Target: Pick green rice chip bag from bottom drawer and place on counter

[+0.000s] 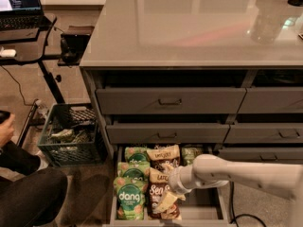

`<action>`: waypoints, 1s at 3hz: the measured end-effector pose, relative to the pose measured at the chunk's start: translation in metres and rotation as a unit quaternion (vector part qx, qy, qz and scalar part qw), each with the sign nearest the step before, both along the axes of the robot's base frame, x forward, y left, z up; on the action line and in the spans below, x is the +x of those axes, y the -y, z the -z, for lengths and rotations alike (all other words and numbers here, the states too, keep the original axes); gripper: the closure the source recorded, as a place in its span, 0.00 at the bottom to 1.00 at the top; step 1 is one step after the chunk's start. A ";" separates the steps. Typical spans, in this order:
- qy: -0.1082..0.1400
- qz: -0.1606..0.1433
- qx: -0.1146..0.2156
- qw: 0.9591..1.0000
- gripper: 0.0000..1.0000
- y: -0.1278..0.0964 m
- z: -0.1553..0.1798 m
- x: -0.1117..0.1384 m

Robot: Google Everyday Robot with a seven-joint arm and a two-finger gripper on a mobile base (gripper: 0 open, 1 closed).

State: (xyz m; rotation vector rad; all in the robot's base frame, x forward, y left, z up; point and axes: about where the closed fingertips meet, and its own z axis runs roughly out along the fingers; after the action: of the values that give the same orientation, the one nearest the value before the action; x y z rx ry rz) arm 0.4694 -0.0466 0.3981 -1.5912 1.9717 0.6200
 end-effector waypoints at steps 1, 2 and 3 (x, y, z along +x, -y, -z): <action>-0.060 0.013 0.031 0.998 0.00 -0.022 0.066 0.015; -0.057 0.017 0.031 0.998 0.00 -0.028 0.072 0.015; -0.026 0.007 0.022 0.999 0.00 -0.050 0.080 0.023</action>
Offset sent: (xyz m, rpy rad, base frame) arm 0.0113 0.0247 -0.0673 0.0947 0.2196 0.0357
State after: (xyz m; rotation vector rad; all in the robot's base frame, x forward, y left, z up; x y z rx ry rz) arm 0.4925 0.0033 0.3179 -1.5480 1.9915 0.6993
